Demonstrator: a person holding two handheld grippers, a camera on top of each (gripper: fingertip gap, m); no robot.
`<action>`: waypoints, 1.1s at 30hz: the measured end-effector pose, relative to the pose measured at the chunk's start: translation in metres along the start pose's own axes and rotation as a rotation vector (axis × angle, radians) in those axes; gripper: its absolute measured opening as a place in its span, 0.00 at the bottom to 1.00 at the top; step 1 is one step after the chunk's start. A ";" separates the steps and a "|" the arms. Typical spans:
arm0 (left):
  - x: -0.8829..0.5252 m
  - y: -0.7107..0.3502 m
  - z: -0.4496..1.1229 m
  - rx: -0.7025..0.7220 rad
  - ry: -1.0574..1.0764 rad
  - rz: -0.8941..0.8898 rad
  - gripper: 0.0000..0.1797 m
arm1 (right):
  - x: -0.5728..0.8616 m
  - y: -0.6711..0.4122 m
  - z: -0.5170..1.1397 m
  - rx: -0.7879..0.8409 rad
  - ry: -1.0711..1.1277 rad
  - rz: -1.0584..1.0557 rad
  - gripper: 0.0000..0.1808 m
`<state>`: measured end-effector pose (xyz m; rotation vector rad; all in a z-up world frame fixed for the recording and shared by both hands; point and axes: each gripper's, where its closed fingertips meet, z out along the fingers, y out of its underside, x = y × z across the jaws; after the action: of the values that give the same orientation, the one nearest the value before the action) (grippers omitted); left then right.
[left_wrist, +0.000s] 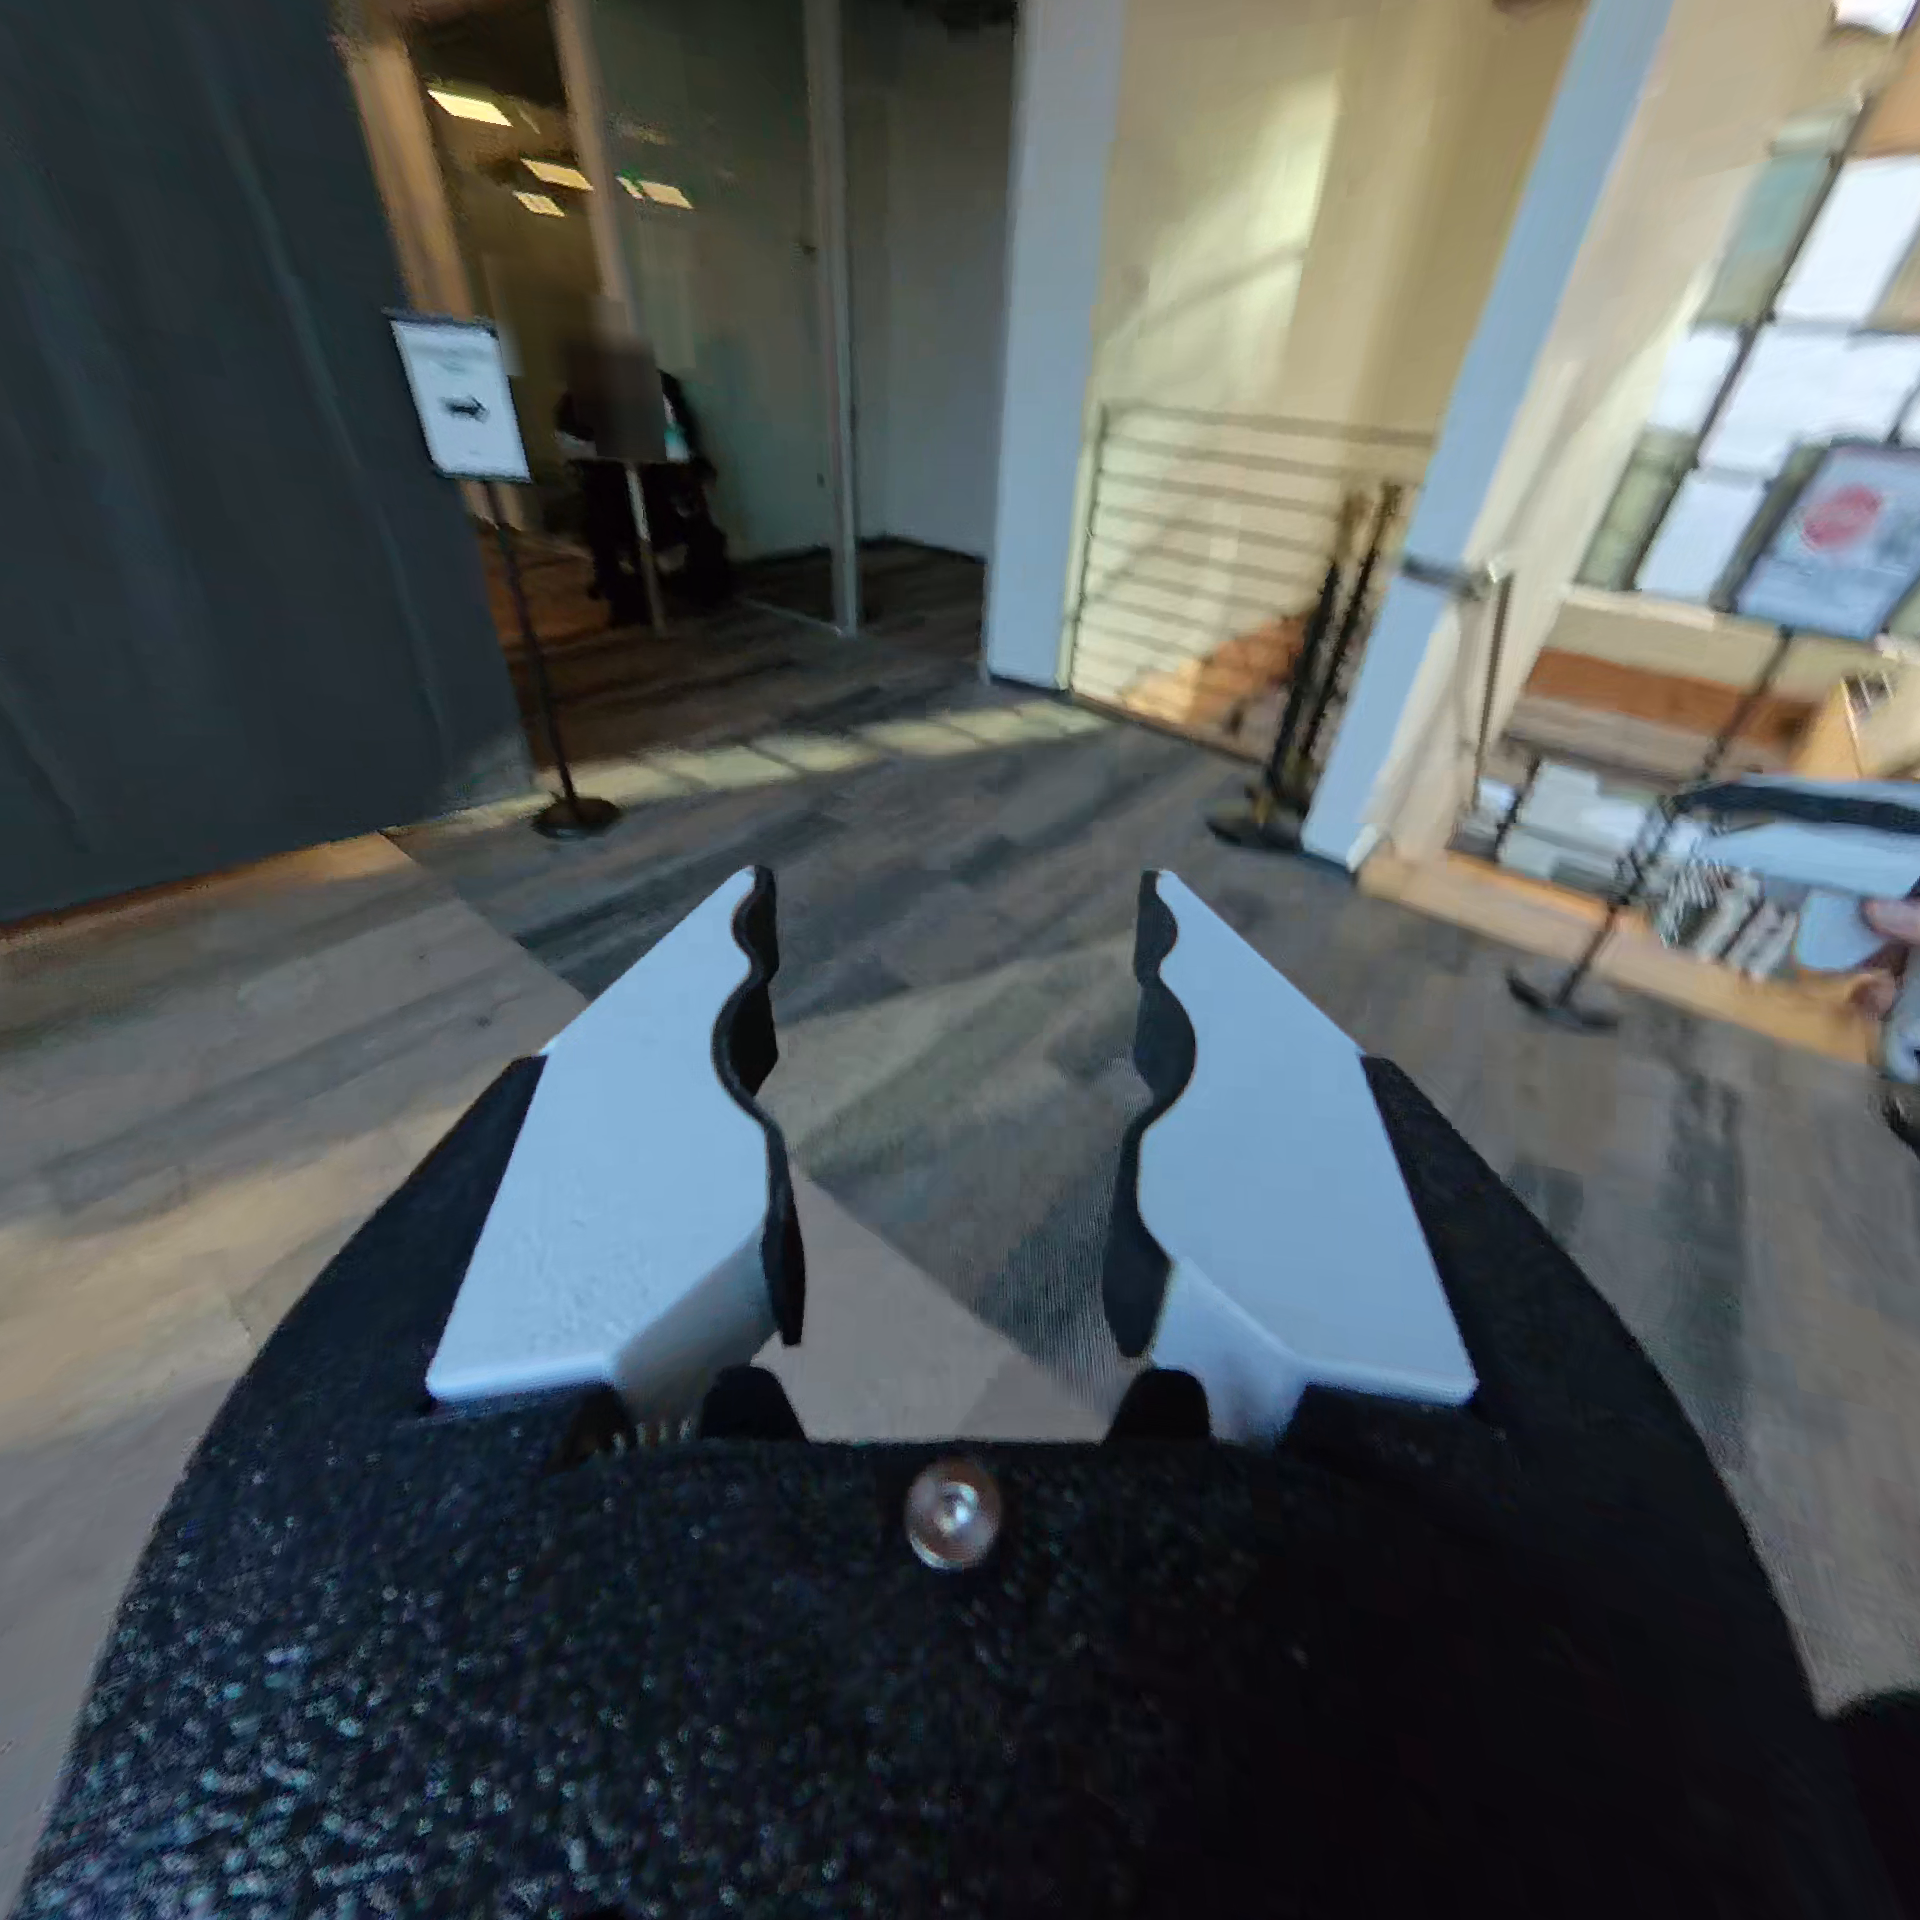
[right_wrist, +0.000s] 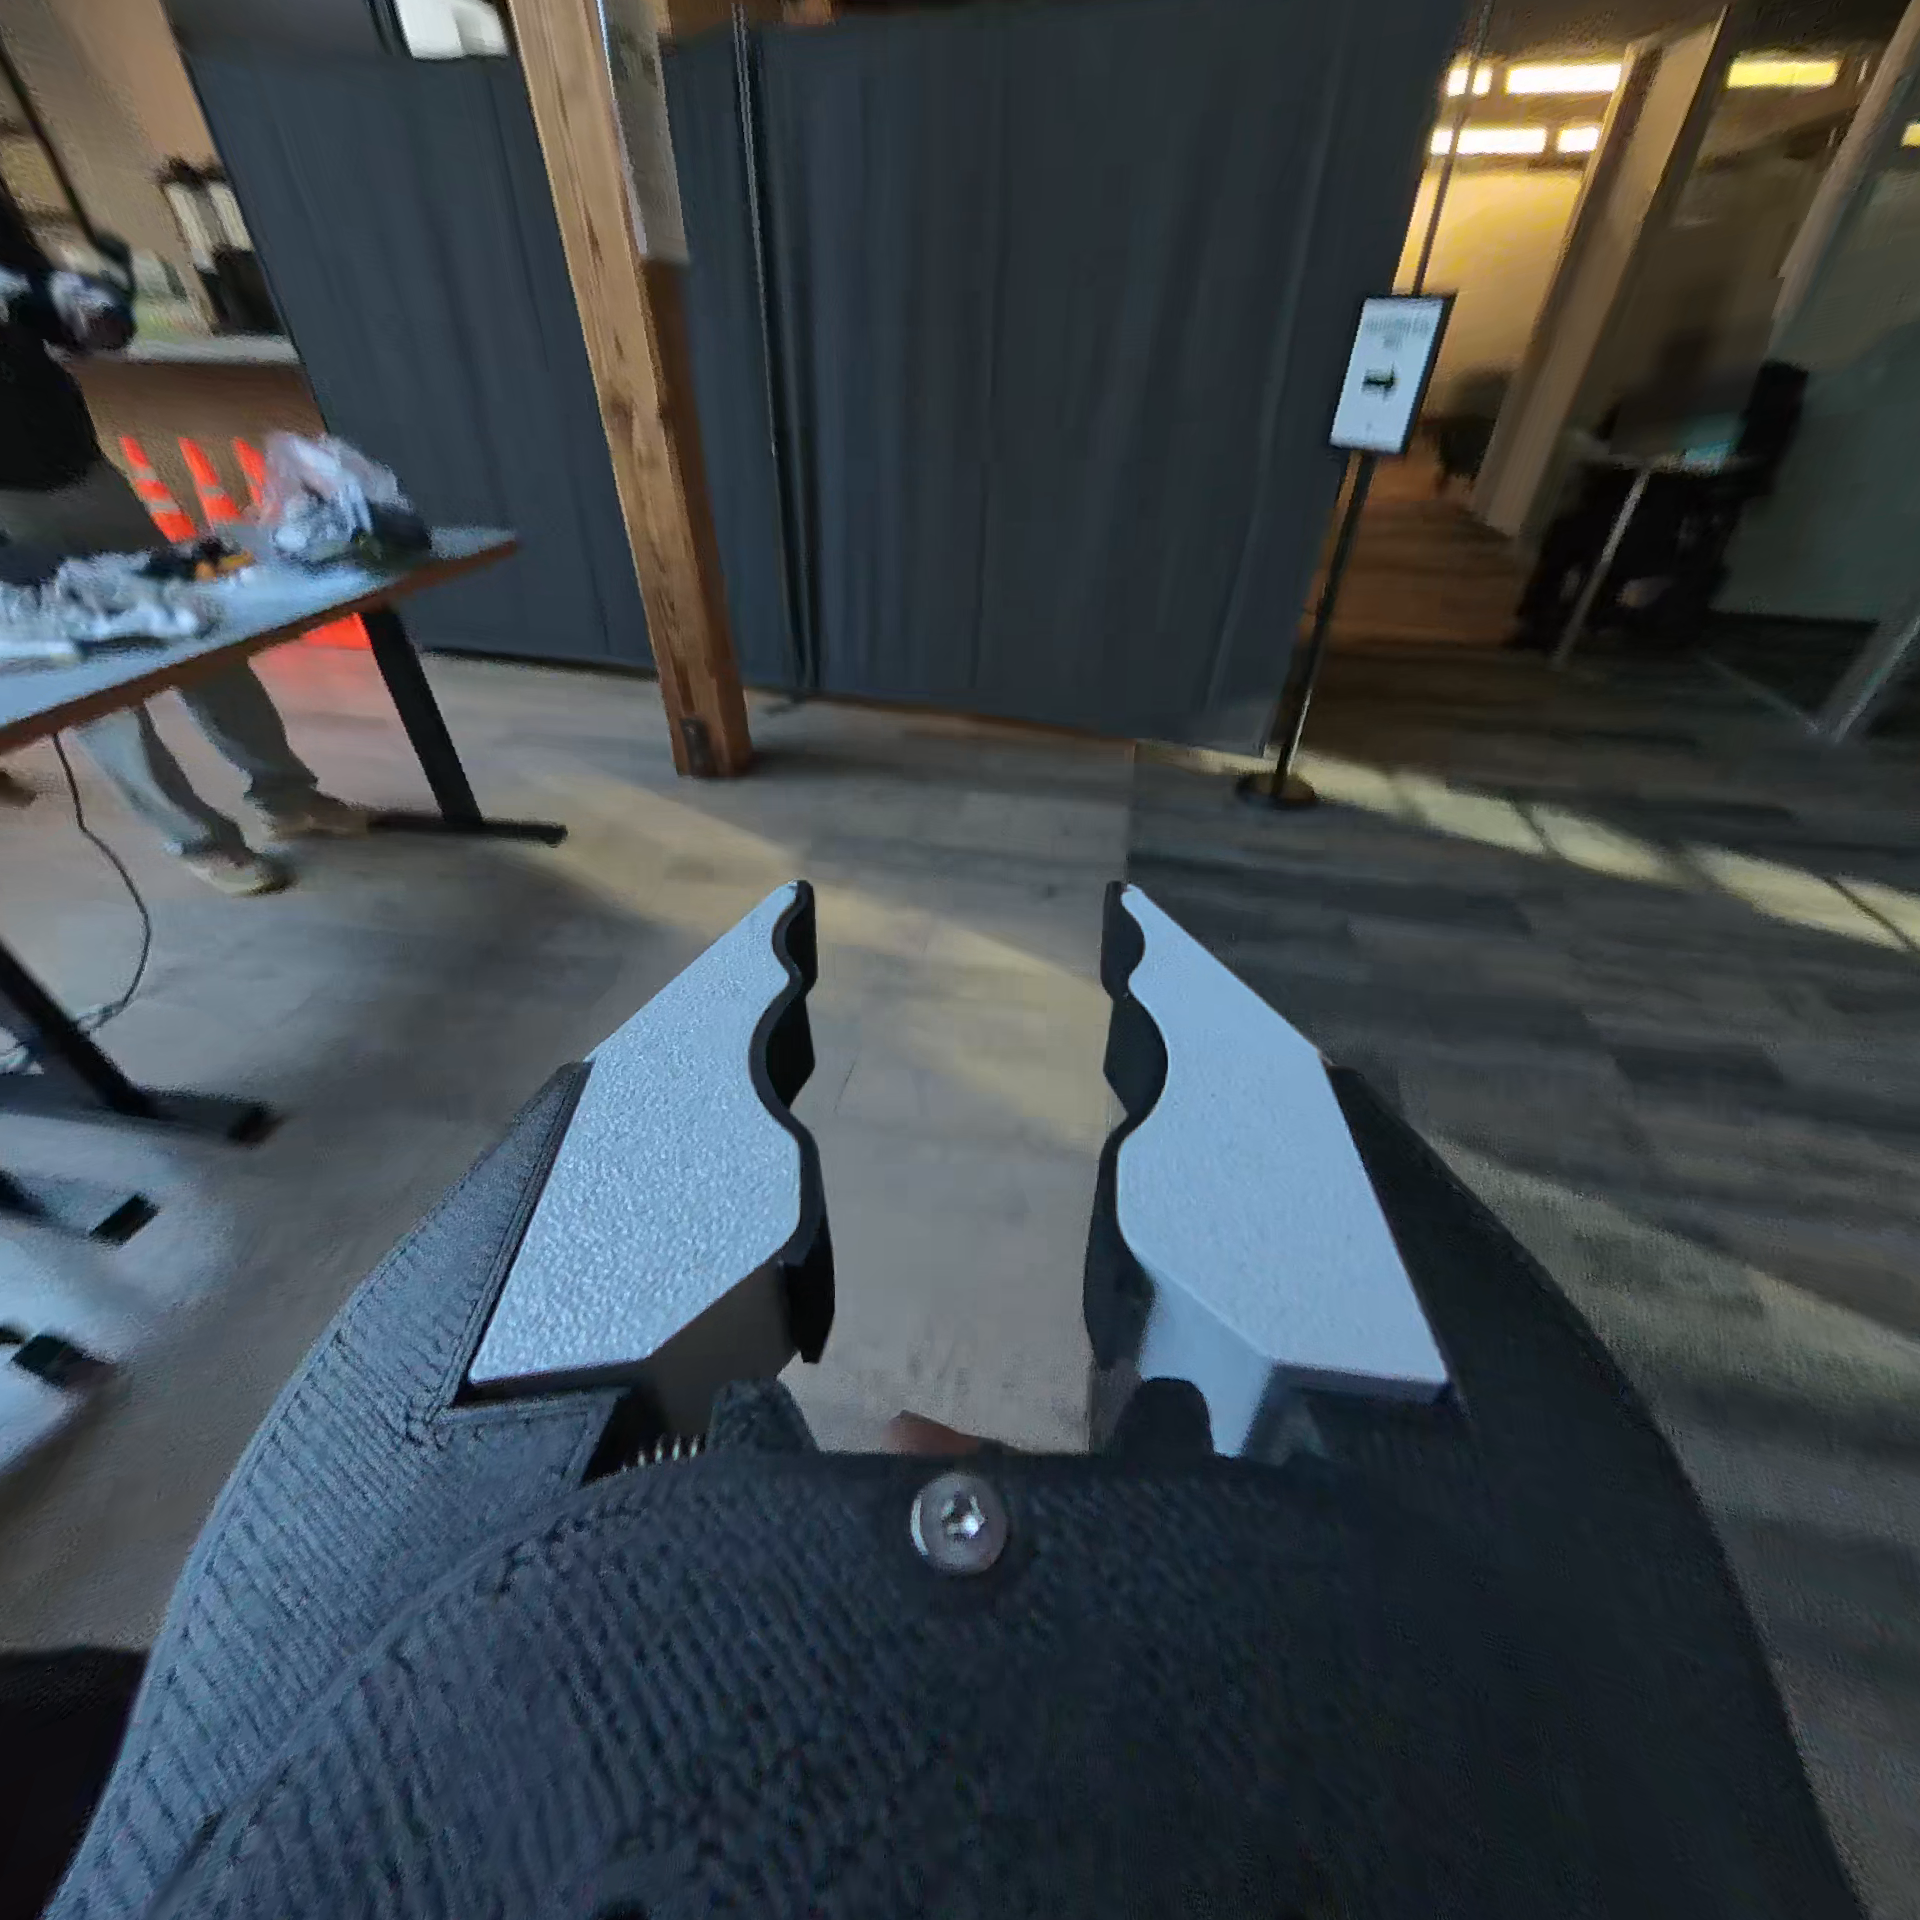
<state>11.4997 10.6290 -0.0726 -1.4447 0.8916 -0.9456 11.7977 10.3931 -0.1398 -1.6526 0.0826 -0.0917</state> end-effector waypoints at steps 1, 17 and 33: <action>-0.010 -0.013 0.021 0.035 -0.008 -0.032 0.37 | 0.027 -0.012 0.027 0.025 -0.001 -0.008 0.29; -0.125 -0.022 0.522 0.061 0.022 0.057 0.23 | 0.385 -0.059 0.371 -0.012 0.002 -0.109 0.00; -0.093 0.030 1.092 -0.186 0.415 -0.010 0.39 | 0.759 0.029 0.574 -0.120 0.277 0.121 0.40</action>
<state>12.4687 11.1359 -0.1533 -1.4317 1.3059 -1.2210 12.6147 10.8767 -0.2081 -1.7422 0.4047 -0.2266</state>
